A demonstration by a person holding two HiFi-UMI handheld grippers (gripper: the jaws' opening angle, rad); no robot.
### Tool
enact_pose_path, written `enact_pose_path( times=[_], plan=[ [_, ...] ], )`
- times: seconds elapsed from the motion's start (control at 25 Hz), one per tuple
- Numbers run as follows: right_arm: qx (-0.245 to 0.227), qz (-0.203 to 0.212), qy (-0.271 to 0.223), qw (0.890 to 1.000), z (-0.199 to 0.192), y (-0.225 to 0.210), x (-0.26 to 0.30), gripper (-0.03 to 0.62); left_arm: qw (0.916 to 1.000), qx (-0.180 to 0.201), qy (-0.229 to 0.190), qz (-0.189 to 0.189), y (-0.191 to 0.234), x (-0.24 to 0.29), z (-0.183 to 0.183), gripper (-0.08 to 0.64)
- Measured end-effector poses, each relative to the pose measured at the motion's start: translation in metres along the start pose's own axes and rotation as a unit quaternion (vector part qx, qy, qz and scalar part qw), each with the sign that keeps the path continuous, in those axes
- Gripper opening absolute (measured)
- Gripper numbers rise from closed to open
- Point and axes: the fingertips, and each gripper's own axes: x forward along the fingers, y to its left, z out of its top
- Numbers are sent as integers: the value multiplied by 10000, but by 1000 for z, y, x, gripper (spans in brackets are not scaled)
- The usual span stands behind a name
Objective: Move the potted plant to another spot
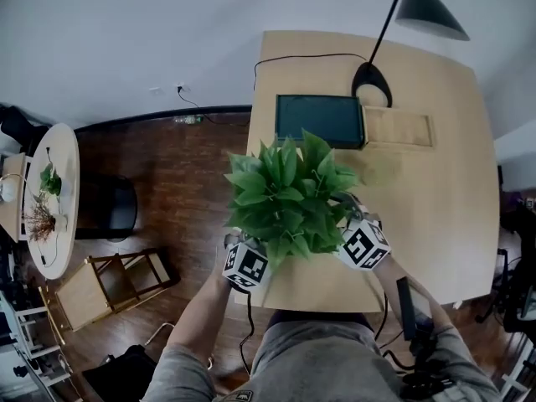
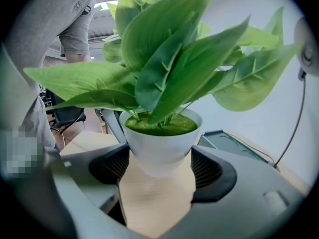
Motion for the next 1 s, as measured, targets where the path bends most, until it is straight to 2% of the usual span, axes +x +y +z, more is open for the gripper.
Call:
enact_pose_path(
  times=[0.16, 0.6, 0.8, 0.88, 1.0],
  plan=[
    [-130, -263, -174, 9994, 1, -4, -59, 394, 9996, 243, -160, -17, -30, 15, 50, 339],
    [-323, -793, -176, 9962, -4, -4, -162, 391, 9969, 600, -496, -131, -87, 36, 130, 339],
    [-341, -1025, -228, 9939, -25, 7, -231, 391, 9952, 777, -560, -216, -142, 55, 172, 339],
    [-371, -1096, -253, 9930, -31, 10, -252, 391, 9946, 832, -587, -210, -158, 61, 183, 339],
    [-390, -1116, -279, 9926, -31, 11, -256, 390, 9945, 813, -627, -218, -161, 64, 185, 339]
  ],
)
